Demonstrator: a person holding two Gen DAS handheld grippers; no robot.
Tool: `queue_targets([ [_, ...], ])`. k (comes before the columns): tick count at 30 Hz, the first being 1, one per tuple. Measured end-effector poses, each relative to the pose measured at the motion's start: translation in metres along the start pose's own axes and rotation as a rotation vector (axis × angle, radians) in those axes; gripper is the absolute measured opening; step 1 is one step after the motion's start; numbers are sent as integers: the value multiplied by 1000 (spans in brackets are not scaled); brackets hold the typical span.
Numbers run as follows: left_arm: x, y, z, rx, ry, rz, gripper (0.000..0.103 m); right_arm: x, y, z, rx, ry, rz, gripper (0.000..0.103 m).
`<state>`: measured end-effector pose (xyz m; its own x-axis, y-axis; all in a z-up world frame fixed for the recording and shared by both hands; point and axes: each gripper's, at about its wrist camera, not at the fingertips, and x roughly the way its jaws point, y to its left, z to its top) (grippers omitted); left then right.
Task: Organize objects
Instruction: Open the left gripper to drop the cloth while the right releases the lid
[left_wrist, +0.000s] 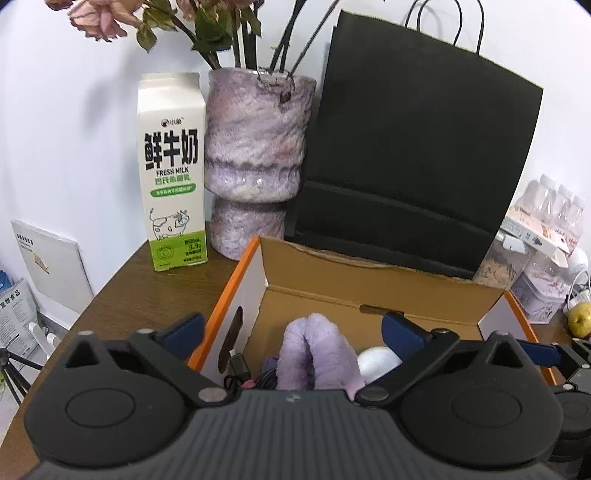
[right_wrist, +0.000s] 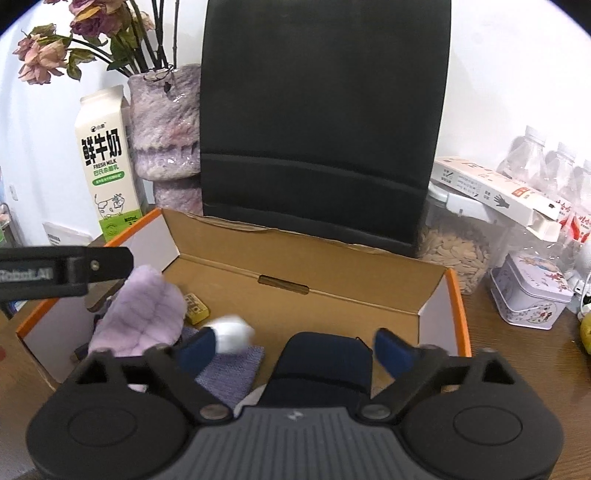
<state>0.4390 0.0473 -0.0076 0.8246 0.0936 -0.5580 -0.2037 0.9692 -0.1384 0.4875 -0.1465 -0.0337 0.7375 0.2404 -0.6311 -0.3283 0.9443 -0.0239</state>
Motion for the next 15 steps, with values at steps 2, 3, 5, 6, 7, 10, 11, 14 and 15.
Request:
queue_targets([
  [2, -1, -1, 1, 3, 3, -9, 103, -1, -1, 0, 3, -1, -4, 103],
  [3, -2, -1, 1, 2, 5, -10, 103, -2, -1, -1, 5, -1, -4, 103],
  [5, -2, -2, 0, 4, 9, -9, 103, -3, -1, -2, 7, 3, 1, 103],
  [6, -2, -3, 0, 4, 12, -7, 103, -3, -1, -2, 6, 5, 3, 103],
  [7, -2, -3, 0, 4, 15, -6, 103, -4, 0, -3, 3, 6, 1, 103],
  [10, -4, -1, -1, -1, 19, -14, 103, -7, 0, -4, 2, 4, 1, 103],
  [11, -5, -1, -1, -3, 18, -15, 103, -9, -1, -4, 3, 3, 1, 103],
  [14, -12, 0, -1, -6, 9, -19, 103, -14, 0, -5, 1, 0, -1, 103],
  [15, -14, 0, -1, -7, 6, -20, 103, -16, 0, -5, 0, -1, -2, 103],
])
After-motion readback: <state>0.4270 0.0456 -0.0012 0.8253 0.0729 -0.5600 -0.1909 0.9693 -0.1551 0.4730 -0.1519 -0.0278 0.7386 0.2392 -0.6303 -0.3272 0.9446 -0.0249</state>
